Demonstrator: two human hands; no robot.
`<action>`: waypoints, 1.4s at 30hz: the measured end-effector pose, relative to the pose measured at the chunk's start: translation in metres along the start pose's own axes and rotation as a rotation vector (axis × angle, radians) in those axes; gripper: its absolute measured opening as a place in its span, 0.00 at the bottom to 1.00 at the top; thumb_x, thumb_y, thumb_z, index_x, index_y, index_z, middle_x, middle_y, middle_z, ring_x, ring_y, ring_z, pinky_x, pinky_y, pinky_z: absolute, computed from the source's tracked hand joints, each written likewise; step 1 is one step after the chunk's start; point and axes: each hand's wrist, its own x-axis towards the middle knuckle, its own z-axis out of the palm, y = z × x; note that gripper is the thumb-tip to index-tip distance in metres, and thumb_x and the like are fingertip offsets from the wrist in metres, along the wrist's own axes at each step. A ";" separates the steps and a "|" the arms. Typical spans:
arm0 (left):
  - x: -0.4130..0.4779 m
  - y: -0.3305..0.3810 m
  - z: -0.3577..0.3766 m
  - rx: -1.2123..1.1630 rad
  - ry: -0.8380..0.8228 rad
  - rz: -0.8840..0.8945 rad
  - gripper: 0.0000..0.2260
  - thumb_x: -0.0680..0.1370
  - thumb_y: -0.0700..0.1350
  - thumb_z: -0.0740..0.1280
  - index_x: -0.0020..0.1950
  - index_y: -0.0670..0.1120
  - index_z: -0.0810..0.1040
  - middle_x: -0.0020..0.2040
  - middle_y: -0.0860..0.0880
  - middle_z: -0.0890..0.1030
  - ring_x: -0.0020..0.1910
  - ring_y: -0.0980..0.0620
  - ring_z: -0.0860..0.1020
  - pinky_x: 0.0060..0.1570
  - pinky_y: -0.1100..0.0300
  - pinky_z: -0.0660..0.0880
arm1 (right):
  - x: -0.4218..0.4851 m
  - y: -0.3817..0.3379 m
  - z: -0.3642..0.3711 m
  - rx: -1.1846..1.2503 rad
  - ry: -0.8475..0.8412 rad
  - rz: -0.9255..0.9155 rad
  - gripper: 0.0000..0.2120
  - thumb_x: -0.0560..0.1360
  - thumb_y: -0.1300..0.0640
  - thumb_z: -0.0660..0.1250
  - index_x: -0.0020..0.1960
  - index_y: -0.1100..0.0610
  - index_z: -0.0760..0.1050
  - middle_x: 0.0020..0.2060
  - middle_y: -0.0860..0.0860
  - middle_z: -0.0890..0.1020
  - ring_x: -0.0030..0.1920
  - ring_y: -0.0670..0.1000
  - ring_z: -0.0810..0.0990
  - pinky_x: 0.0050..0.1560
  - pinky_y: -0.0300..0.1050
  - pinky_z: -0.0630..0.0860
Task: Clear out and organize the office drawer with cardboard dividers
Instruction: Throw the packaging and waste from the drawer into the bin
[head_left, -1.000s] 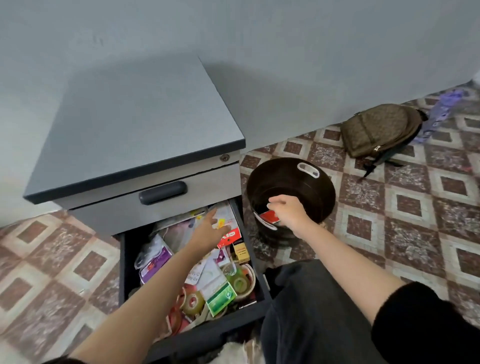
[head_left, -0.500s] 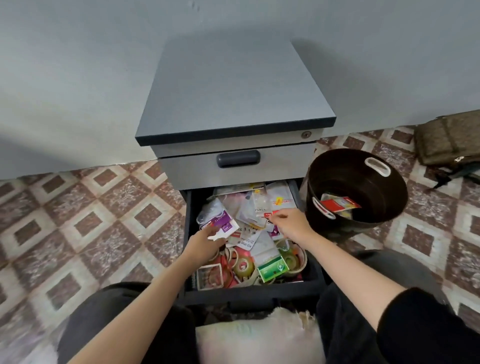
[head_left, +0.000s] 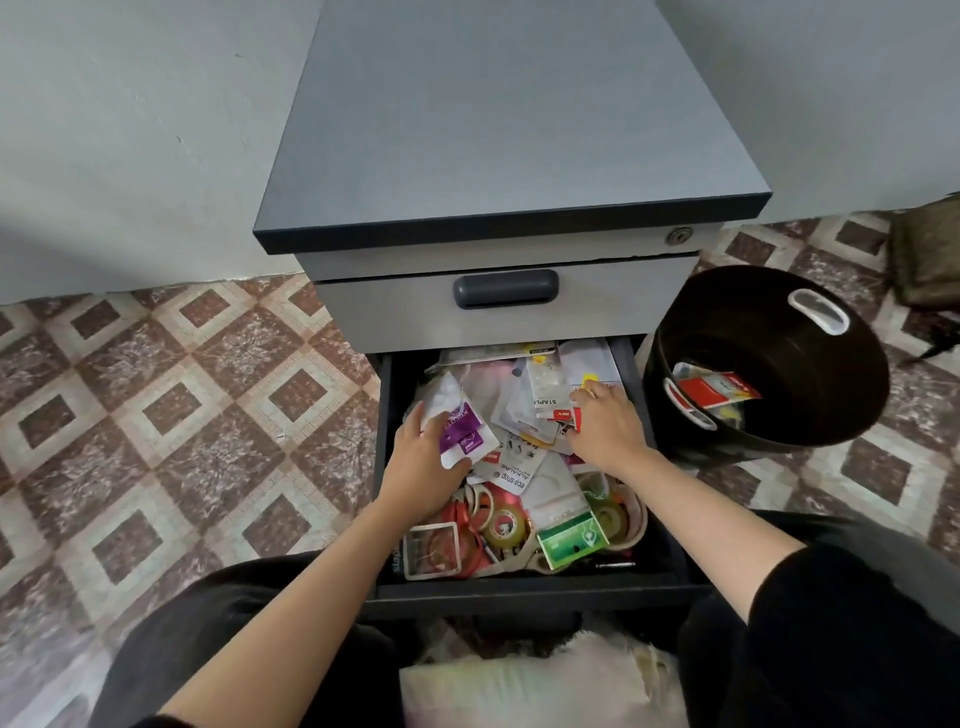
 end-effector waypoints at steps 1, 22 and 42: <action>0.003 -0.001 0.001 0.035 -0.012 0.012 0.36 0.74 0.55 0.69 0.76 0.47 0.55 0.77 0.45 0.48 0.76 0.45 0.49 0.72 0.53 0.53 | 0.003 0.000 0.001 -0.016 -0.030 0.008 0.32 0.74 0.46 0.66 0.73 0.57 0.60 0.74 0.56 0.59 0.72 0.59 0.58 0.72 0.53 0.58; 0.026 -0.016 0.030 0.367 -0.240 0.058 0.33 0.78 0.35 0.56 0.77 0.46 0.40 0.77 0.43 0.44 0.75 0.41 0.48 0.66 0.52 0.66 | 0.009 0.010 0.026 0.110 -0.035 0.060 0.29 0.79 0.63 0.57 0.77 0.52 0.54 0.76 0.49 0.53 0.75 0.53 0.53 0.72 0.52 0.61; -0.043 -0.009 0.038 0.022 -0.238 0.079 0.36 0.76 0.44 0.61 0.77 0.53 0.42 0.71 0.47 0.69 0.62 0.46 0.75 0.62 0.52 0.71 | -0.052 -0.042 0.043 0.198 -0.133 -0.255 0.27 0.81 0.63 0.53 0.76 0.44 0.53 0.76 0.43 0.53 0.76 0.49 0.51 0.73 0.51 0.58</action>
